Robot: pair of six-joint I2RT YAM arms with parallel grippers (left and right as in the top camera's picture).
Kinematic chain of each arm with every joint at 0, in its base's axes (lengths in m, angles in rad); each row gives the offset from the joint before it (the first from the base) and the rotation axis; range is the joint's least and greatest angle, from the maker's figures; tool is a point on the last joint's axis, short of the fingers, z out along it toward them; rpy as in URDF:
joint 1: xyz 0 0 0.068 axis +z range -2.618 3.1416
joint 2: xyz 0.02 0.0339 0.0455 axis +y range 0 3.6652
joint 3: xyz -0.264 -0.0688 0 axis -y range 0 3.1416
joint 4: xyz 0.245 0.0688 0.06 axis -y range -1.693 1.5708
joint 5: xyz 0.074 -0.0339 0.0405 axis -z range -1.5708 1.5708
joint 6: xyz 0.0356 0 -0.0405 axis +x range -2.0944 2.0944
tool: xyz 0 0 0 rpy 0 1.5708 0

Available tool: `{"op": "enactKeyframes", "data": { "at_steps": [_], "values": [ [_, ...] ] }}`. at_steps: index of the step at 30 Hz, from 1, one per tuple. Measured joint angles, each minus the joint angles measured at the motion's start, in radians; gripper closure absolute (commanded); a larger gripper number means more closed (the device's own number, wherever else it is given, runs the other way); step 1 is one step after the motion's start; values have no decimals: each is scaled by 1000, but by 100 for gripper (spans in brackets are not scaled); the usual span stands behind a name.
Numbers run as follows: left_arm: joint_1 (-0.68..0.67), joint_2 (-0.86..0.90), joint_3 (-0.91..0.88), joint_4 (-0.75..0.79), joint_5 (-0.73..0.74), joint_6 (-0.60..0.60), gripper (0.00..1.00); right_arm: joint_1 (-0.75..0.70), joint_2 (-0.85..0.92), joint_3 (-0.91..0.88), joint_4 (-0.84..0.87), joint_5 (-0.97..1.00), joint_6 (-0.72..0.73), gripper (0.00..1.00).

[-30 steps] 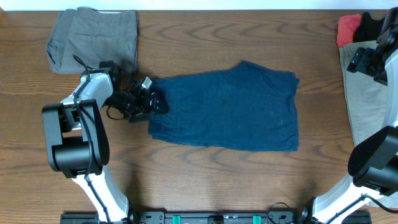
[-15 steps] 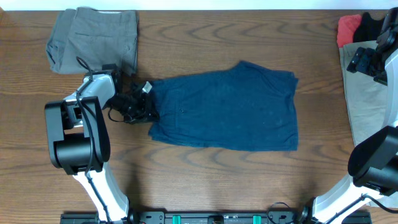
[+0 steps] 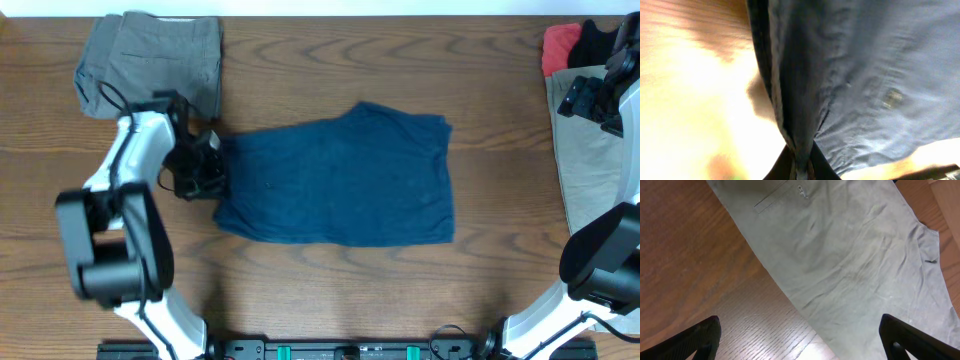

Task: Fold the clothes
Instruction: 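Fold the left half of the shorts rightward over the right half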

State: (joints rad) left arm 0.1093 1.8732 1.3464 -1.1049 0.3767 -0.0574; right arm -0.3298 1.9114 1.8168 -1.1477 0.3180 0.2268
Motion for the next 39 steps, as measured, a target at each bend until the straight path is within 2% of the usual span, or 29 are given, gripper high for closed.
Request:
{"op": "enactKeyframes", "data": {
  "at_steps": [8,13,26,34,39],
  "values": [
    [-49,-210,298,-342,-150,-21,94,0,0,0,0,0,0,1],
    [-160,-235,462,-438,-205,-21,94,0,0,0,0,0,0,1],
    [-418,-205,459,-359,-227,-55,94,0,0,0,0,0,0,1],
    [-504,-164,360,-257,-223,-75,94,0,0,0,0,0,0,1],
    [-521,-127,281,-147,-167,-77,94,0,0,0,0,0,0,1]
  ]
}}
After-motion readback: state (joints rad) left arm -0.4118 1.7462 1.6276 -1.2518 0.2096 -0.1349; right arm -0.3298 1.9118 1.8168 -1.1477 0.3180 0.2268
